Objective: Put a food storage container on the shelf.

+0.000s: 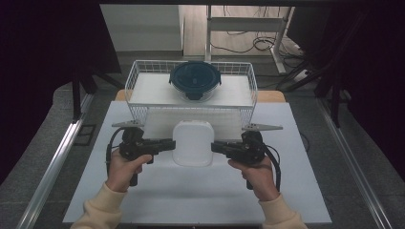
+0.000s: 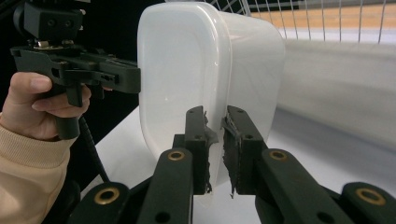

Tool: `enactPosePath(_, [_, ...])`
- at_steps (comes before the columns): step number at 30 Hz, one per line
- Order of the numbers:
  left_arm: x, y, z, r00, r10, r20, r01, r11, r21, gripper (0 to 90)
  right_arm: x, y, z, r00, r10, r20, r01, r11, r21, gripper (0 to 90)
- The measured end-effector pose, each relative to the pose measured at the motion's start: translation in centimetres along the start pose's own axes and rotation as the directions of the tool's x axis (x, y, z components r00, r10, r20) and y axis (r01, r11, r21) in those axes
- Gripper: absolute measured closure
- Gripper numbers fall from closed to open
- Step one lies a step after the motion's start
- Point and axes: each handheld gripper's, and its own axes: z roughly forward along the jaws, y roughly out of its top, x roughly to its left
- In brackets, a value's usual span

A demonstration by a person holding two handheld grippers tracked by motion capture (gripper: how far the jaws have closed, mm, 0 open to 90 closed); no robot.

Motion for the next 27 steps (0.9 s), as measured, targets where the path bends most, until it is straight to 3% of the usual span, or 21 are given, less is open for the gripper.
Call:
enactPosePath(14, [-2.1, 4.4, -1.7, 0.9985, 0.053, -0.008, -0.054, 0.9974, -0.048, 79.2, 1.9, 4.8, -2.0, 0.9976, -0.067, 0.015, 0.068, 0.997, -0.039, 79.7])
enactPosePath(27, [-2.6, 7.0, -2.7, 0.9971, 0.076, -0.010, -0.076, 0.9949, -0.066, 79.1, 3.0, 7.9, -2.8, 0.9945, -0.101, 0.028, 0.102, 0.994, -0.049, 79.6])
